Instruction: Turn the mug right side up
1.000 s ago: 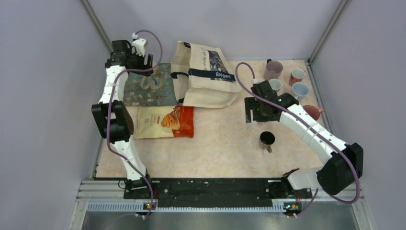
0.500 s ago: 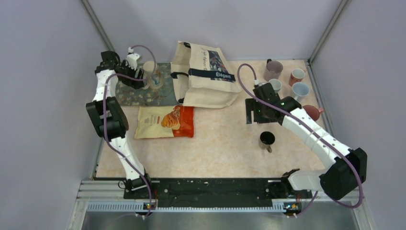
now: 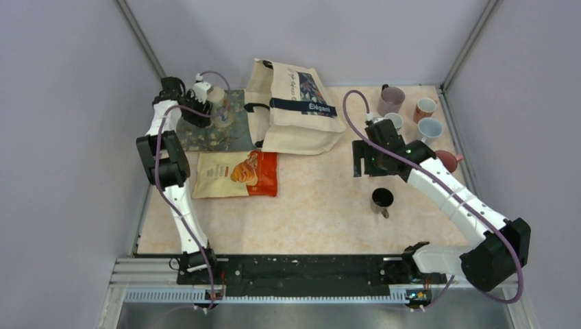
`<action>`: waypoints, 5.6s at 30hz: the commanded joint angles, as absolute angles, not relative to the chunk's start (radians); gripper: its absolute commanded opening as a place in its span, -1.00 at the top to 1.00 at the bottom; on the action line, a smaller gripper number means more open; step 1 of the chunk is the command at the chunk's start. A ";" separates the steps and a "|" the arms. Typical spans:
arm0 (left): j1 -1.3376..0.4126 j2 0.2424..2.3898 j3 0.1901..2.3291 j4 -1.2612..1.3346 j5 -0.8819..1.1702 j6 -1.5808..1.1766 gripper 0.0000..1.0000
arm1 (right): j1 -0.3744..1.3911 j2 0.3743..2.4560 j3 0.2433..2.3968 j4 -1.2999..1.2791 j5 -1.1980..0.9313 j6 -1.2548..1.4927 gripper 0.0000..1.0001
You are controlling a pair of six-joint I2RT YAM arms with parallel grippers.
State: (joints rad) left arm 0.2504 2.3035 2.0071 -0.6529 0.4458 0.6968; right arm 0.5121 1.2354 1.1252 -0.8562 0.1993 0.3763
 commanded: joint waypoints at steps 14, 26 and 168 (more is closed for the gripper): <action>0.290 2.034 1.780 -0.566 0.576 0.249 1.00 | 0.524 1.168 1.183 -0.686 0.066 0.407 -0.52; 0.345 1.713 1.381 -0.456 0.895 -0.108 1.00 | 0.795 1.452 1.194 -0.014 -0.143 0.506 -0.52; 0.296 0.971 0.645 0.004 0.191 0.092 -0.98 | 0.361 1.043 0.840 -0.064 0.185 -0.055 -0.59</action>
